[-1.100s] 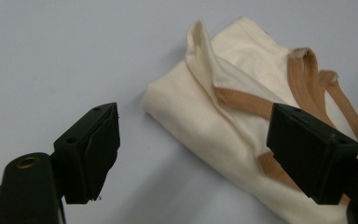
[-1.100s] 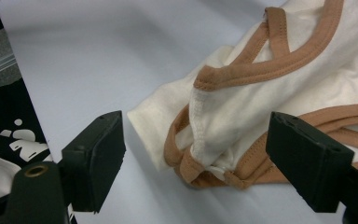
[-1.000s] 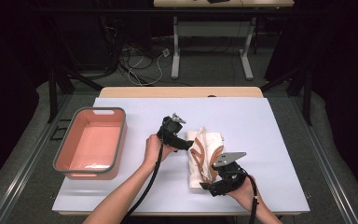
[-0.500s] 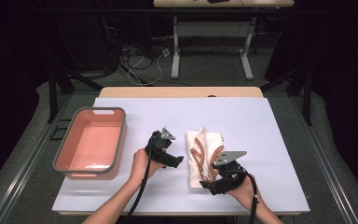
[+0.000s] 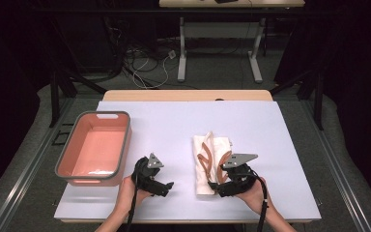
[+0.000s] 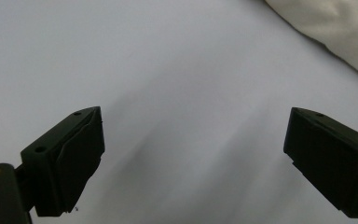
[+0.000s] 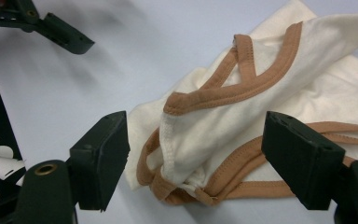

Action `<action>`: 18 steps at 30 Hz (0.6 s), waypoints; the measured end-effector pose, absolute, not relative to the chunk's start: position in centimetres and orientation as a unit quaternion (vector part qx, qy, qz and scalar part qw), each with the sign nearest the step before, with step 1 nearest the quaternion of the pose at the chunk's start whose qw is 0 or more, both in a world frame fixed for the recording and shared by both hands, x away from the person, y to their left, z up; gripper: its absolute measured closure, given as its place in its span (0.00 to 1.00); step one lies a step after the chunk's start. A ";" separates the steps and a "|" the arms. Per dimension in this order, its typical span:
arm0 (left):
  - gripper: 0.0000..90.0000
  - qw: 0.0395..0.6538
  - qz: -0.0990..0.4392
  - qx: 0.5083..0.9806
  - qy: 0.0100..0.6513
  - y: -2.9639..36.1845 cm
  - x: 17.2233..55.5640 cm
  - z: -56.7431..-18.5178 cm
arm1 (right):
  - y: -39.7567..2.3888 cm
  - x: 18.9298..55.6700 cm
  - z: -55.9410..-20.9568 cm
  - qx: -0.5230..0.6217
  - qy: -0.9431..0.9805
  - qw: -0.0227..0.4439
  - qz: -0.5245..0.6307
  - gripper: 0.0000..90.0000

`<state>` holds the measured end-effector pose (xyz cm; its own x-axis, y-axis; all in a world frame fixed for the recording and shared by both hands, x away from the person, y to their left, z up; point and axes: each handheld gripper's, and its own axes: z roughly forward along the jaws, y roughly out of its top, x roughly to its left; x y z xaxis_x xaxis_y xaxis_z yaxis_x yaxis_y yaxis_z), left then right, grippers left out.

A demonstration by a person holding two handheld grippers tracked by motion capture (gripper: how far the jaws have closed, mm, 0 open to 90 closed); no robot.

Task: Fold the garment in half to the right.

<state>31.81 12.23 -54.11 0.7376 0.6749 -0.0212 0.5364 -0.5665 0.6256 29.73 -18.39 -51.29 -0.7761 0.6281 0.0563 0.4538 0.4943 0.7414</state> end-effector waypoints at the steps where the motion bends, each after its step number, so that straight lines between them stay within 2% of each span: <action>1: 0.06 0.311 0.112 0.878 0.345 12.4 31.6 -54.1 | -18.4 29.7 -51.3 0.316 0.857 0.111 0.392 0.26; 10: 0.04 0.326 0.127 0.868 0.351 13.8 30.1 -53.5 | -18.6 30.6 -51.3 0.322 0.853 0.121 0.394 0.35; 13: 0.04 0.330 0.126 0.866 0.353 14.2 29.4 -53.3 | -18.5 31.0 -51.2 0.321 0.853 0.124 0.393 0.48; 18: 0.04 0.331 0.135 0.863 0.357 14.8 28.7 -53.1 | -18.2 31.8 -50.7 0.330 0.848 0.140 0.390 0.61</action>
